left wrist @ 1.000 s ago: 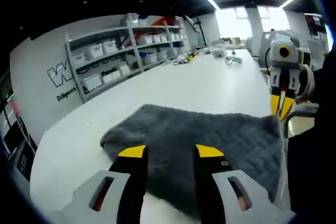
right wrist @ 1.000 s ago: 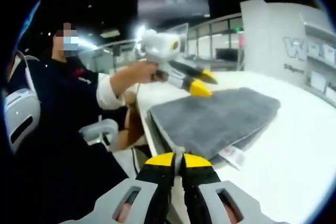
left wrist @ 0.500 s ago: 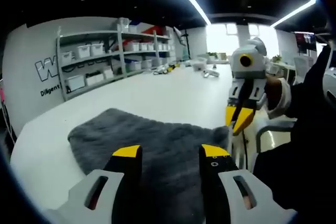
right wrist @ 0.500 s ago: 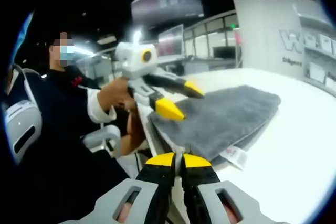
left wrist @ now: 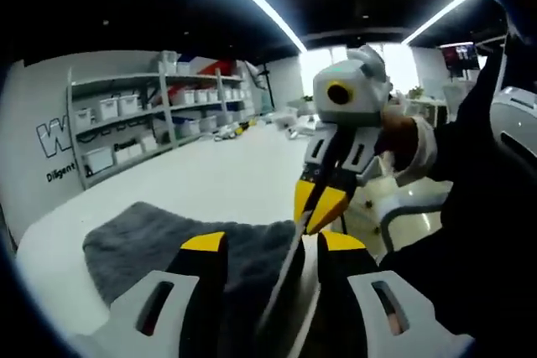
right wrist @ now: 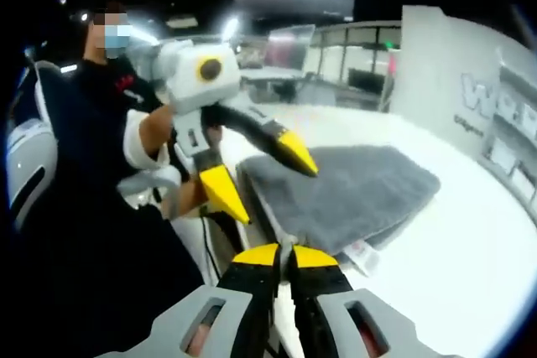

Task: Open the folded towel by lifting each exposed corner and separating the folded layers until the towel lies flat within the target outline without major curled edges

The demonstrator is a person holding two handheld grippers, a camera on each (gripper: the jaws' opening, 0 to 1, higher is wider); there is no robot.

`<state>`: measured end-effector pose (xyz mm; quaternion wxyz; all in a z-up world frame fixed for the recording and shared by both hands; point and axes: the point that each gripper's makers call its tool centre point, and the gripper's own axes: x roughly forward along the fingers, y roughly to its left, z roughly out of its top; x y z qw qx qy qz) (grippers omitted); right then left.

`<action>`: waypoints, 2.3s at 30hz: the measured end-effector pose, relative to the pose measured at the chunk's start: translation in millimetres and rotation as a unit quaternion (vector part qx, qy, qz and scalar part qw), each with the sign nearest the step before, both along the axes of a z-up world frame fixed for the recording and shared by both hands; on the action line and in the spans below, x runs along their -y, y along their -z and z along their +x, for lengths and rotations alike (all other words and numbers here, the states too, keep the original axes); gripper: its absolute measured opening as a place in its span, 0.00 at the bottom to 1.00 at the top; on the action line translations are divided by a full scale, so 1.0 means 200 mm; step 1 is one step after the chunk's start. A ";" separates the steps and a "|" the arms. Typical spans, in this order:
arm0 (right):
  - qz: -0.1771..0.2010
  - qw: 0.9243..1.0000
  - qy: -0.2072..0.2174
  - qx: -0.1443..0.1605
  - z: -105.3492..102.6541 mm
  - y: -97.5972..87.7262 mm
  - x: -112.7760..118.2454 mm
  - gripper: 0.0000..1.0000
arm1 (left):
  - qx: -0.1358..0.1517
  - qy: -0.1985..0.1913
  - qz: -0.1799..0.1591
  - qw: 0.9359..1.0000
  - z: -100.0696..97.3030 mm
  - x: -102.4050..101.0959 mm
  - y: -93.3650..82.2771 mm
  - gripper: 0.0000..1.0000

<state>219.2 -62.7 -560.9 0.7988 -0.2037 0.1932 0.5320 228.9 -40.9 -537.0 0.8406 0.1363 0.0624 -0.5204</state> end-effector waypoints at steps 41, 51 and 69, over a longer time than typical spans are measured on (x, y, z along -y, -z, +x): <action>0.028 0.999 0.035 -0.001 -0.08 -0.16 0.01 0.02 | 0.275 -0.071 0.051 0.957 -0.04 0.13 -0.06 0.20; 0.031 0.999 0.030 0.005 -0.08 -0.17 0.00 0.02 | 0.303 -0.067 0.059 0.949 -0.05 0.16 -0.04 0.09; 0.063 0.997 0.021 0.030 -0.05 -0.24 0.02 0.13 | 0.240 -0.106 -0.009 0.965 -0.02 0.04 -0.11 0.04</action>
